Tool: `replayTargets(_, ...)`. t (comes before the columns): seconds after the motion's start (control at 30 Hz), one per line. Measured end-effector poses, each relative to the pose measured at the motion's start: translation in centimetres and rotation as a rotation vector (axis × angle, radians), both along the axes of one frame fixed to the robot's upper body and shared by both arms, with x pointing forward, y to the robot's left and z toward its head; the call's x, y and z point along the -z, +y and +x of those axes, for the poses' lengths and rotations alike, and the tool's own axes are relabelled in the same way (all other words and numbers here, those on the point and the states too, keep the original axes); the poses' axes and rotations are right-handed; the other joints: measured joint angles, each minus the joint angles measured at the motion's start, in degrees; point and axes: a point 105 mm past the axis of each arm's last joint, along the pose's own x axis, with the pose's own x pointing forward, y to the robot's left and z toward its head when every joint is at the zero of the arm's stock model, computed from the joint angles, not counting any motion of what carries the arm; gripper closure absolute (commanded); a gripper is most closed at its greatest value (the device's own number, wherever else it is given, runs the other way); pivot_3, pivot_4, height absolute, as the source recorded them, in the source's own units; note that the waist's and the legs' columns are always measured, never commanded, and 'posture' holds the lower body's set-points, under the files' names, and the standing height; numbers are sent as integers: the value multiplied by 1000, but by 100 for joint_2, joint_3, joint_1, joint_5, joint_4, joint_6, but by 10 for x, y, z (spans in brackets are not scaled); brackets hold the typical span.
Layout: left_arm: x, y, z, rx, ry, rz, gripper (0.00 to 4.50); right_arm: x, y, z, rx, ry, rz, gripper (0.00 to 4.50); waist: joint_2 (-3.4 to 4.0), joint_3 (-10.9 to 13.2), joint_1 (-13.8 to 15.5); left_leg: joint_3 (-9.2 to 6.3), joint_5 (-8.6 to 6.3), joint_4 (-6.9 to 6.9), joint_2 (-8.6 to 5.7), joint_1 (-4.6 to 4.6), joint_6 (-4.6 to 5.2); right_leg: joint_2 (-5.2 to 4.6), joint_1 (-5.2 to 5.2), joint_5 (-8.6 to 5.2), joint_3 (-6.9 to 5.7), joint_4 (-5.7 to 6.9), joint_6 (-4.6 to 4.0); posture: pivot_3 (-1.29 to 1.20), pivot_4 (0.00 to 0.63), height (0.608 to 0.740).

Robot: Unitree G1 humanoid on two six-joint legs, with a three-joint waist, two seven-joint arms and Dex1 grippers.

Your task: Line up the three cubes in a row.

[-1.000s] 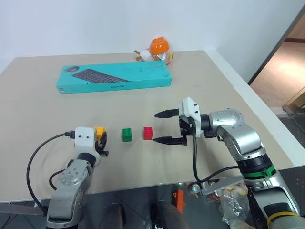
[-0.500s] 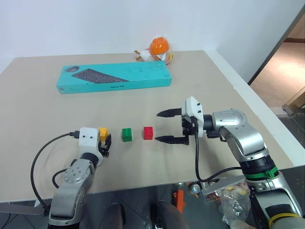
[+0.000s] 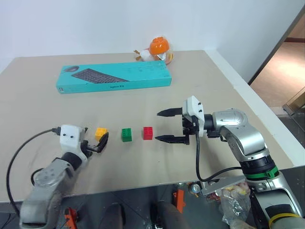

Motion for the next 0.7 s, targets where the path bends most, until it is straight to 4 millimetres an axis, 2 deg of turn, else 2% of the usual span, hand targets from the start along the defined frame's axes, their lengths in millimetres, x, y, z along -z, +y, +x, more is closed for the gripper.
replayTargets(0.17,-25,-17,-2,263,-71,71,19,-1,-1,2,3,3,8,0,0,1,2,7,0,1,-3,-1,0,-4,0,-4,6,-4,-6,0,150,740)
replayTargets(0.27,-34,-12,12,329,-63,55,19,-3,-5,7,21,-4,22,0,3,2,4,5,0,2,-2,0,0,1,2,-4,2,-4,-6,0,150,740)
replayTargets(0.33,-36,5,31,340,-19,64,19,-4,-12,16,56,-6,34,0,2,2,4,1,0,2,-2,-2,1,10,-3,-3,-9,-4,-7,0,150,740)
replayTargets(0.37,-36,9,33,335,-11,71,19,-4,-13,17,62,-6,35,0,3,3,4,1,0,1,-1,-1,1,11,-3,-2,-11,-3,-5,0,150,740)
replayTargets(0.43,-37,33,52,309,9,105,19,0,-21,26,102,-5,33,0,3,3,-2,7,0,-11,0,-1,1,13,-9,5,-8,-4,7,0,150,740)
replayTargets(0.5,-36,48,63,288,20,117,19,4,-27,31,135,0,30,0,3,3,-2,13,0,-31,-2,-1,1,9,-14,-1,-3,-5,8,0,150,740)
replayTargets(0.7,-31,70,82,214,25,156,19,2,-39,42,223,-28,61,0,3,3,1,9,-2,-65,-5,-7,-3,1,-22,-24,5,-11,17,0,150,740)
